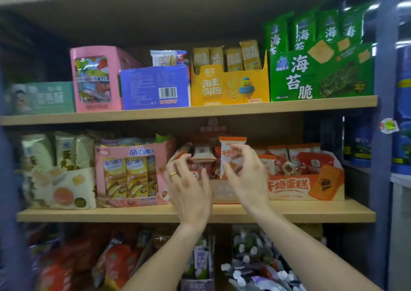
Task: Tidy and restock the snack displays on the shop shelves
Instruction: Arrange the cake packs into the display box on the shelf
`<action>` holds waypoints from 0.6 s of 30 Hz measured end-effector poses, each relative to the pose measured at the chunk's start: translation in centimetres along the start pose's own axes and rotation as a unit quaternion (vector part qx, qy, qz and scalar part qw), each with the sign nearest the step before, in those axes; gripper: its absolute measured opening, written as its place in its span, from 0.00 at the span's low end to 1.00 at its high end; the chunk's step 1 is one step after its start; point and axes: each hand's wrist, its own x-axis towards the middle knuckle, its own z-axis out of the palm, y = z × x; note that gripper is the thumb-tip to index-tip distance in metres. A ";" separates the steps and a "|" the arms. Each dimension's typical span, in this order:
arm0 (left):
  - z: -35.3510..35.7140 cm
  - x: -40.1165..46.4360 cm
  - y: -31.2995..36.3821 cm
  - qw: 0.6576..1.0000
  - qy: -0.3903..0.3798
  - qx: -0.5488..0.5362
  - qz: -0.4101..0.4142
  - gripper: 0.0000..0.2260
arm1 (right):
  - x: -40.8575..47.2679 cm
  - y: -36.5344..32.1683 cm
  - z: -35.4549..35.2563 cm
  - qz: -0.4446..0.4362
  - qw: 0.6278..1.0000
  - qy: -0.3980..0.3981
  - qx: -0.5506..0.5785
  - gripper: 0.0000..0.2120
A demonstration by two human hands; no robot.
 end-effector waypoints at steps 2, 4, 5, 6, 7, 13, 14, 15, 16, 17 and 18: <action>-0.4 1.2 -0.8 0.998 0.009 0.061 -0.002 0.24 | 0.1 -1.0 1.0 -0.011 0.998 -0.048 -0.042 0.24; -0.5 2.4 -1.9 0.992 -0.006 0.123 -0.011 0.27 | 0.3 -1.9 2.5 0.004 0.992 -0.111 -0.055 0.28; -0.5 2.9 -2.3 0.987 -0.019 0.156 -0.009 0.28 | 0.5 -2.1 3.2 0.017 0.989 -0.138 -0.056 0.30; -0.4 3.3 -2.6 0.982 -0.033 0.188 -0.004 0.28 | 0.7 -2.3 4.0 0.026 0.985 -0.158 -0.062 0.31; -0.3 3.7 -2.8 0.977 -0.045 0.210 0.000 0.27 | 1.0 -2.3 4.7 0.034 0.982 -0.172 -0.075 0.32; -0.4 5.4 -3.5 0.977 -0.054 0.207 -0.010 0.10 | 2.0 -2.7 5.5 0.035 0.983 -0.138 -0.117 0.23; -0.7 5.4 -3.7 0.981 -0.041 0.187 -0.003 0.09 | 1.7 -2.8 5.1 0.025 0.989 -0.115 -0.094 0.23; -1.2 5.2 -3.7 0.986 -0.024 0.162 0.008 0.09 | 1.4 -2.9 4.6 0.014 0.994 -0.088 -0.069 0.22; -1.8 5.0 -3.7 0.990 -0.004 0.136 0.026 0.09 | 0.9 -3.0 3.9 0.003 0.997 -0.061 -0.043 0.20; -2.5 4.6 -3.6 0.992 0.014 0.112 0.049 0.10 | 0.3 -3.0 3.0 -0.008 0.999 -0.039 -0.017 0.19; -3.3 4.1 -3.5 0.993 0.028 0.089 0.072 0.10 | -0.4 -3.1 2.1 -0.018 0.999 -0.025 0.007 0.18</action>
